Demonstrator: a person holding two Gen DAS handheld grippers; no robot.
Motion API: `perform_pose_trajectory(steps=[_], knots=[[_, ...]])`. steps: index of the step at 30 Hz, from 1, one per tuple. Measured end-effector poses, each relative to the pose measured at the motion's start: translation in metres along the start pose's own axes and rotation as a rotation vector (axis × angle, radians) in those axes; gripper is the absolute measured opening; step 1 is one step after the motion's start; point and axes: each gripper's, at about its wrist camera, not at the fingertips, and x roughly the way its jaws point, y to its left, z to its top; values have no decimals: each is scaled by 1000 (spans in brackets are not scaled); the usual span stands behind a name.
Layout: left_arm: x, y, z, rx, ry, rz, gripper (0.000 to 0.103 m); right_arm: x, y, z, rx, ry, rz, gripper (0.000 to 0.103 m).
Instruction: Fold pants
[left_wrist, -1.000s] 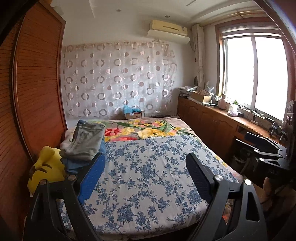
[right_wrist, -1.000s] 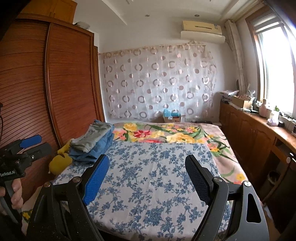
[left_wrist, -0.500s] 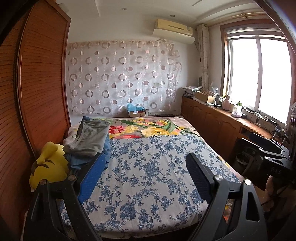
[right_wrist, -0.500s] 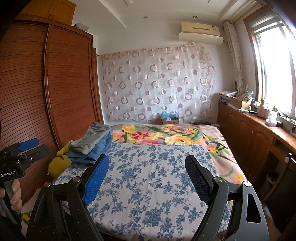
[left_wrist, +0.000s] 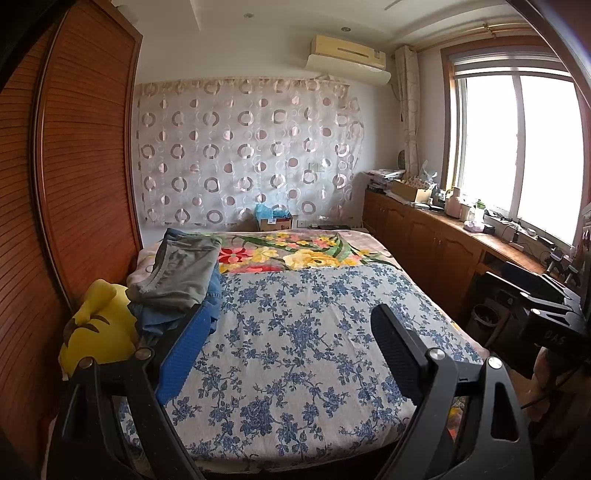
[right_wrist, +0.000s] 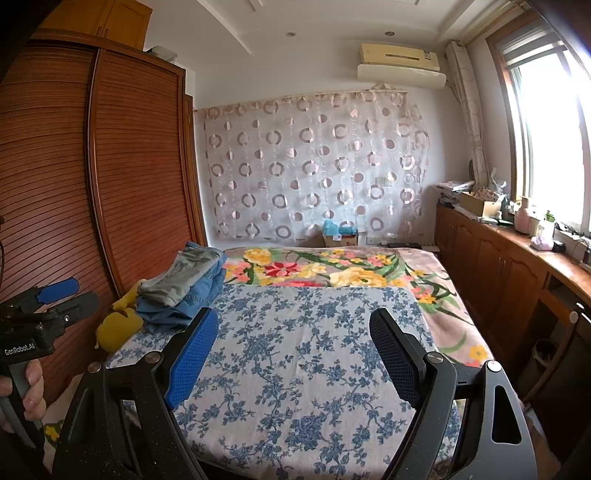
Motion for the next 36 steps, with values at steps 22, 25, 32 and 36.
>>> perform_pose_trajectory(steps=[22, 25, 32, 36], knots=[[1, -1, 0, 1, 1, 0, 89, -3, 1, 0, -3, -3, 3, 86], [1, 0, -1, 2, 0, 0, 89, -2, 1, 0, -2, -4, 2, 86], [1, -1, -1, 2, 1, 1, 89, -3, 1, -1, -3, -2, 3, 86], [1, -1, -1, 2, 1, 1, 89, -3, 1, -1, -3, -2, 3, 86]])
